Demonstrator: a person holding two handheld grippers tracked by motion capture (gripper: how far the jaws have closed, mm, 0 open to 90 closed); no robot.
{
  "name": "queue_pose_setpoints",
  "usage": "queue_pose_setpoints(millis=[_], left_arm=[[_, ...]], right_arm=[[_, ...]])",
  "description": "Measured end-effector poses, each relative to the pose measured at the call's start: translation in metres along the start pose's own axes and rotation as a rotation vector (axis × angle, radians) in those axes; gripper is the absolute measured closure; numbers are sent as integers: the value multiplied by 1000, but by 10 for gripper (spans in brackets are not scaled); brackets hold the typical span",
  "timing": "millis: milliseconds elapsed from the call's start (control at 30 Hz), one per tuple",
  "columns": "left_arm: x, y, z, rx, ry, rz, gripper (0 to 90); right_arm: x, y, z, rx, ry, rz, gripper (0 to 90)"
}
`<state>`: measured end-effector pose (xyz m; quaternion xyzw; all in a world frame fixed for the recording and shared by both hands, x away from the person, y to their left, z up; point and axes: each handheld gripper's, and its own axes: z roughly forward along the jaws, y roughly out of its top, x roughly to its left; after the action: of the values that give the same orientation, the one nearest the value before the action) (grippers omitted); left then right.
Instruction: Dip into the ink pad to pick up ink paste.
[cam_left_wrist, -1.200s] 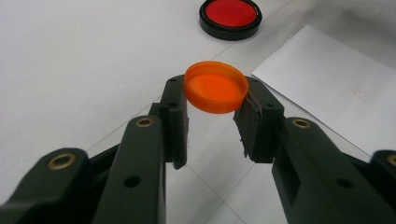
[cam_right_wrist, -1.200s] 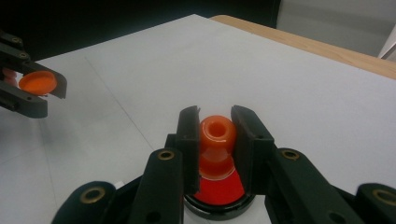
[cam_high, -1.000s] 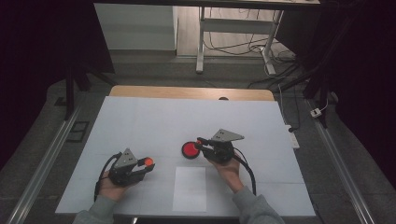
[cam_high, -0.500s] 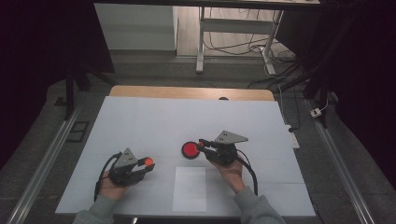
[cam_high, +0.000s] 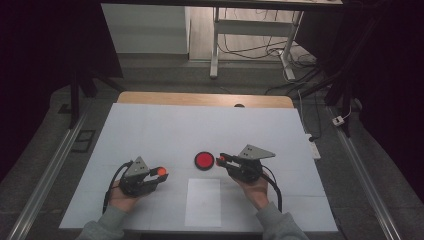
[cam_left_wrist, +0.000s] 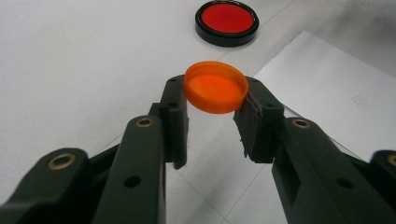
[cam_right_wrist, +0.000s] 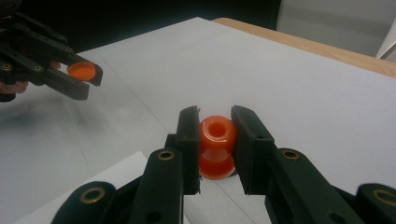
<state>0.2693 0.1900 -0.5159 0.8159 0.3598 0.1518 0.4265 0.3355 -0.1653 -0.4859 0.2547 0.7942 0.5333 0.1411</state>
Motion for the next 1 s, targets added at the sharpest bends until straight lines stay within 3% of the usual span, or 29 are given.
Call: queue_pose_setpoints(millis=[1000], left_arm=[[-2, -3, -5, 3, 9, -13, 647]], right_arm=[[17, -4, -24, 1, 80, -36, 724]])
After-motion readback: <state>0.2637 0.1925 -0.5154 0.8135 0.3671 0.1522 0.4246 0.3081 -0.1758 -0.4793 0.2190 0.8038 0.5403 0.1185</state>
